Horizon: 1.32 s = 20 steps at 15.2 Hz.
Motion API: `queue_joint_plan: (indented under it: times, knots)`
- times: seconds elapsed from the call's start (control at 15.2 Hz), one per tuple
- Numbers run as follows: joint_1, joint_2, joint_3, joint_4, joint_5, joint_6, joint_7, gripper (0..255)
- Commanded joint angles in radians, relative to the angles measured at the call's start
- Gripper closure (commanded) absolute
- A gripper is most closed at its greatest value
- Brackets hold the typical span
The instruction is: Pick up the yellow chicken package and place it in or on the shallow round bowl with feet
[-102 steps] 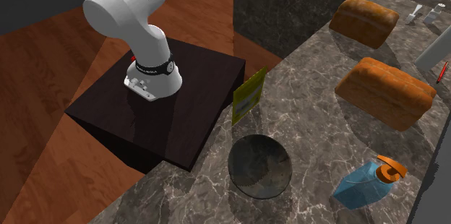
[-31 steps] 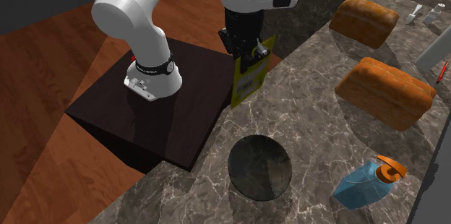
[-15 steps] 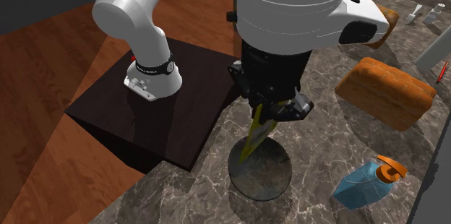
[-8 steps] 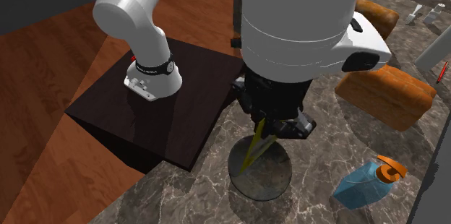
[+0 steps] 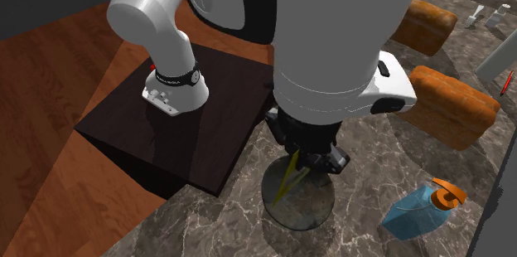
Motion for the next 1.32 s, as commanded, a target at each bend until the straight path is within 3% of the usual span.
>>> queue_joint_plan:
  times: [0.0,0.79,1.25]
  knots:
    - [0.004,0.018,-0.011,-0.014,0.007,0.031,-0.009,255]
    - [0.038,0.144,-0.073,-0.091,0.085,0.214,-0.076,255]
    - [0.038,0.144,-0.072,-0.091,0.085,0.214,-0.076,255]
